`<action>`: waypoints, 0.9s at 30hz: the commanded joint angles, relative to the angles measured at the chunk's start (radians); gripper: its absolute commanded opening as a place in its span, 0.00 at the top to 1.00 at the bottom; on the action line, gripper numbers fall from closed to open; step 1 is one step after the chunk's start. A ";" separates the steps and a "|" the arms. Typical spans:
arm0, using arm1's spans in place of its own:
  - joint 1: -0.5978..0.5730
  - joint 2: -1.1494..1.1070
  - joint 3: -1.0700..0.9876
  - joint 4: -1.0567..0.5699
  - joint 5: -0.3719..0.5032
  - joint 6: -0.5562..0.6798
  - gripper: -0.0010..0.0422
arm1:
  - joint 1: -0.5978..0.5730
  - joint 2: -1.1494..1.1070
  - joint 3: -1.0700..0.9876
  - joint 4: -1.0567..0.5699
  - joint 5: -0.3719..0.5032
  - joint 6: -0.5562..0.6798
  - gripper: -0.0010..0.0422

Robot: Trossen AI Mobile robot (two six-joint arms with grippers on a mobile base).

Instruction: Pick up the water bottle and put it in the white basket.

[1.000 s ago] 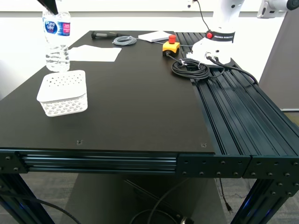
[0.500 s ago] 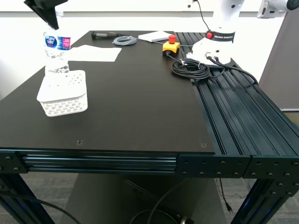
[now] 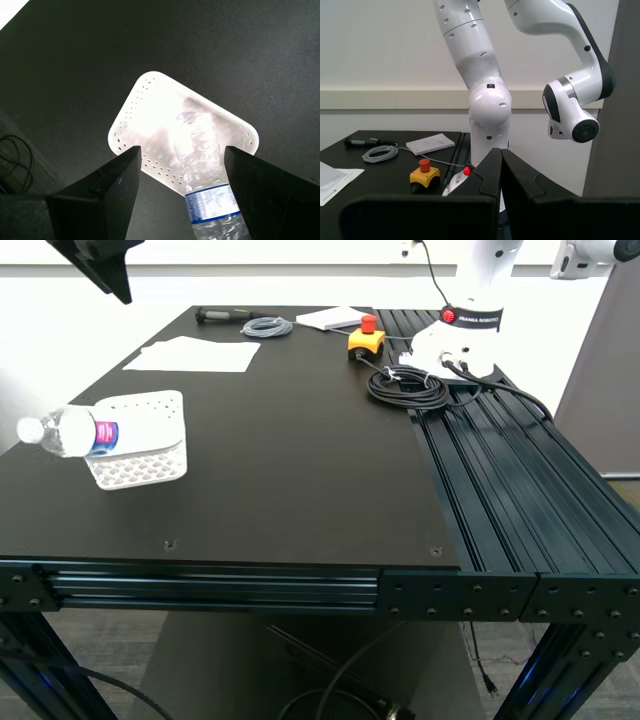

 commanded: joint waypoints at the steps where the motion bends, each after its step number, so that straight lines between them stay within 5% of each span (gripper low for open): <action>1: 0.001 0.000 0.002 0.003 0.000 0.000 0.98 | 0.001 -0.001 0.001 0.001 0.001 0.005 0.46; 27: 0.001 0.000 0.002 0.003 0.000 0.000 0.98 | 0.001 -0.001 0.001 0.014 0.001 0.005 0.46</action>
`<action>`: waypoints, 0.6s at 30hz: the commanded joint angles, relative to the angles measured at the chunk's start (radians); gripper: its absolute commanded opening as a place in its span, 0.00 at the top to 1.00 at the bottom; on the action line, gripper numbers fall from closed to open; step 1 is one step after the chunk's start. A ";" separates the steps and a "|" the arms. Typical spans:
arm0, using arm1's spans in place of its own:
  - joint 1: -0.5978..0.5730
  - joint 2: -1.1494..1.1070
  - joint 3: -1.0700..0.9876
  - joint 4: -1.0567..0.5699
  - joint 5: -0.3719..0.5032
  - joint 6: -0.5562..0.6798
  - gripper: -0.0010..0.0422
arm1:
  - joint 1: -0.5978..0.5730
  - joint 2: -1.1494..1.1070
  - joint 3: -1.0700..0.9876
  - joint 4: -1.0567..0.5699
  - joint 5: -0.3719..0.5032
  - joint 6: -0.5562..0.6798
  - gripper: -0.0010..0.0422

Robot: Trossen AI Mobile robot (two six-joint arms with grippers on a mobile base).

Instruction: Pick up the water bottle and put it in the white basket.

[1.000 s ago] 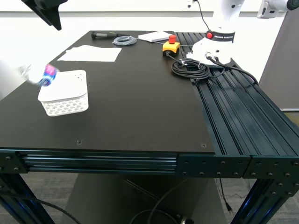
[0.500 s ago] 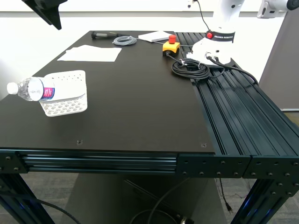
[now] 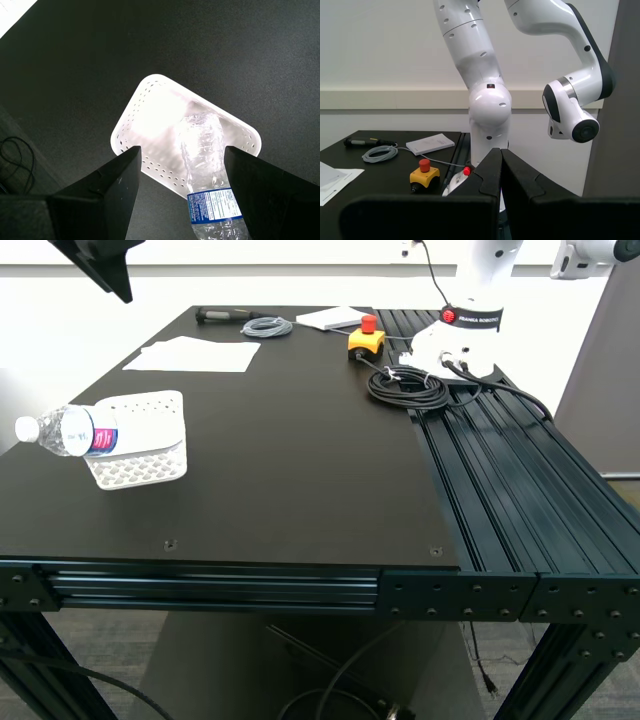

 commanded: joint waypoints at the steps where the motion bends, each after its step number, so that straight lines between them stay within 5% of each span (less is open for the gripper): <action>1: 0.001 0.000 0.002 0.003 0.000 0.000 0.98 | 0.000 -0.001 0.001 0.001 0.001 0.005 0.46; 18: 0.001 0.000 0.002 0.003 0.000 0.000 0.98 | 0.000 -0.001 0.001 0.016 0.001 0.005 0.46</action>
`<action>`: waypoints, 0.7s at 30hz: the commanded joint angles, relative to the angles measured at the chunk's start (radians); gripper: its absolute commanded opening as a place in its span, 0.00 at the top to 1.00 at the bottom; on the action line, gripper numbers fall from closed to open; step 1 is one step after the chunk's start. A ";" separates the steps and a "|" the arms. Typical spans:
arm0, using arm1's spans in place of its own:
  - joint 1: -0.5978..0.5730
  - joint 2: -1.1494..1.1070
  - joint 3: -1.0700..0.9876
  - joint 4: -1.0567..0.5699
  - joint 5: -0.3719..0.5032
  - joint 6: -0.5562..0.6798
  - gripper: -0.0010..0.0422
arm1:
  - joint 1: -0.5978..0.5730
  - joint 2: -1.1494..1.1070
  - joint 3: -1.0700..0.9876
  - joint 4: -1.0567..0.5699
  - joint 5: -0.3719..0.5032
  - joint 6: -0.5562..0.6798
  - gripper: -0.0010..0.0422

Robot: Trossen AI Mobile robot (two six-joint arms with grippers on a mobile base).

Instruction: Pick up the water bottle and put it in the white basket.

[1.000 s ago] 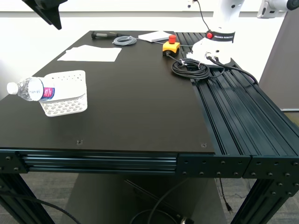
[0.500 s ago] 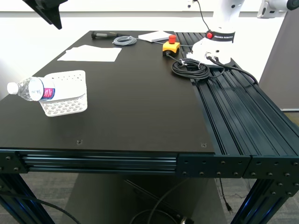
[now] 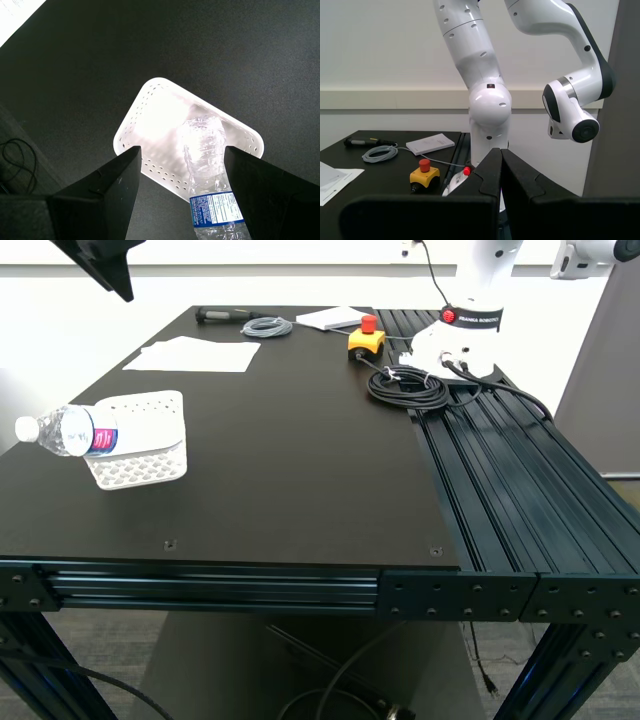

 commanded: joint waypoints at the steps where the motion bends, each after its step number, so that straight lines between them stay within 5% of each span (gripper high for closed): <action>1: 0.000 0.000 0.002 0.003 0.000 0.000 0.98 | 0.000 -0.001 0.001 0.003 0.001 0.005 0.46; 21: 0.000 0.000 0.002 0.003 0.000 0.000 0.98 | 0.000 -0.001 0.001 0.019 0.001 0.005 0.46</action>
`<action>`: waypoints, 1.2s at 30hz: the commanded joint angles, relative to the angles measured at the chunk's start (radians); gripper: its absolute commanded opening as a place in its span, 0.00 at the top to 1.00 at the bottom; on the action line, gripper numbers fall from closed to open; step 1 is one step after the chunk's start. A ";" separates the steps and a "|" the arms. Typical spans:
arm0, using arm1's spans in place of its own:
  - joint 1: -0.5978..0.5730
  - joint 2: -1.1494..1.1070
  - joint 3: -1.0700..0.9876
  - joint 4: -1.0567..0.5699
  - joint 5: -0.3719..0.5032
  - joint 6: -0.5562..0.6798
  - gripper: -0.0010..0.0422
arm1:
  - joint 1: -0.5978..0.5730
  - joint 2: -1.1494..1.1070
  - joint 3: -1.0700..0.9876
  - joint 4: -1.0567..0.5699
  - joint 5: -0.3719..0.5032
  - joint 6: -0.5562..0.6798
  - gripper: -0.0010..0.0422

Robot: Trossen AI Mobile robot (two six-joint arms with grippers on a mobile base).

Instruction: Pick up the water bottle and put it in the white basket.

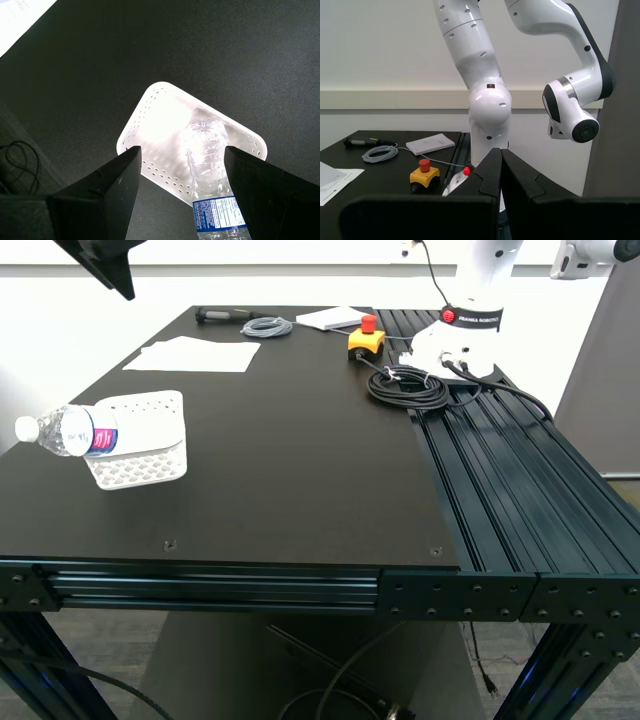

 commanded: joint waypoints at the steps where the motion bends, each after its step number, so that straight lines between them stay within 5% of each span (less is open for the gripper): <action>1: 0.000 0.000 0.002 0.003 0.000 0.000 0.98 | 0.000 -0.001 0.001 0.003 0.001 0.005 0.46; 36: 0.000 0.000 0.002 0.003 0.000 0.000 0.98 | 0.000 -0.001 0.001 0.020 0.001 0.005 0.46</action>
